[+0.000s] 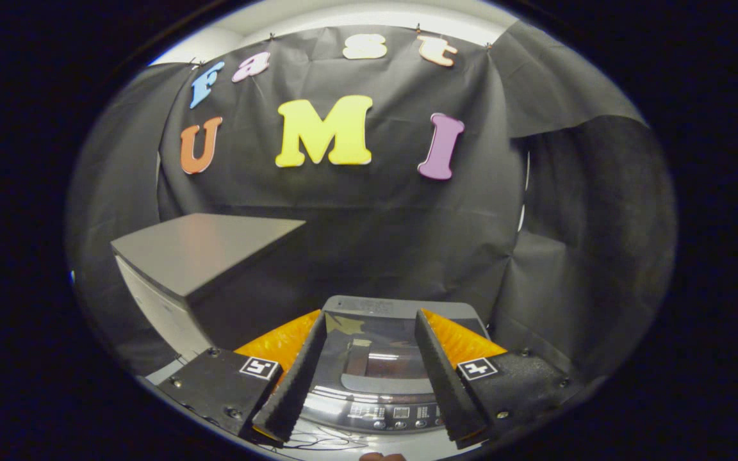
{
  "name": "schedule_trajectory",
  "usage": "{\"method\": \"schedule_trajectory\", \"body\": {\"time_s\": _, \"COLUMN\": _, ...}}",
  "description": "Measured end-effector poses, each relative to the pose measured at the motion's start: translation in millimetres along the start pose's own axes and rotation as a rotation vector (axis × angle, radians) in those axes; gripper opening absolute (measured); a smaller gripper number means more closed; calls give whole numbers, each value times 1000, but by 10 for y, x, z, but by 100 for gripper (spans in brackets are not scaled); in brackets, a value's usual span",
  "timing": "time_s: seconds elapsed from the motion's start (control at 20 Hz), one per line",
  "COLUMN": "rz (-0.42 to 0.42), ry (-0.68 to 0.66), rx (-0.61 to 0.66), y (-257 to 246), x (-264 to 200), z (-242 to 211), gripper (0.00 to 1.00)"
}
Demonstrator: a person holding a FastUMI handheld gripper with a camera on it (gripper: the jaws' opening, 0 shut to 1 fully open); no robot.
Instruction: Put the clothes into the washing machine and then close the washing machine lid.
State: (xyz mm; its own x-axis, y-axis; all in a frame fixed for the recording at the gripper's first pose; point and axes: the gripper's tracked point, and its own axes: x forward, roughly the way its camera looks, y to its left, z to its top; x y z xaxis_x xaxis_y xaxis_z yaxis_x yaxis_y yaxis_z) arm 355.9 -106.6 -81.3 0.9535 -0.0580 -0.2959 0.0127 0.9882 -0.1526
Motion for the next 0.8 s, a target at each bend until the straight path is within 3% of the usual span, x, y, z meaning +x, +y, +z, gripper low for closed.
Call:
{"method": "schedule_trajectory", "body": {"time_s": 0.35, "rz": -102, "ry": -118, "rx": -22, "y": 383, "x": -1470, "z": 475, "gripper": 95}}
{"method": "schedule_trajectory", "body": {"time_s": 0.55, "rz": -84, "ry": -212, "rx": 79, "y": 628, "x": -2114, "z": 790, "gripper": 100}}
{"method": "schedule_trajectory", "body": {"time_s": 0.8, "rz": -42, "ry": -268, "rx": 100, "y": 726, "x": -2780, "z": 745, "gripper": 100}}
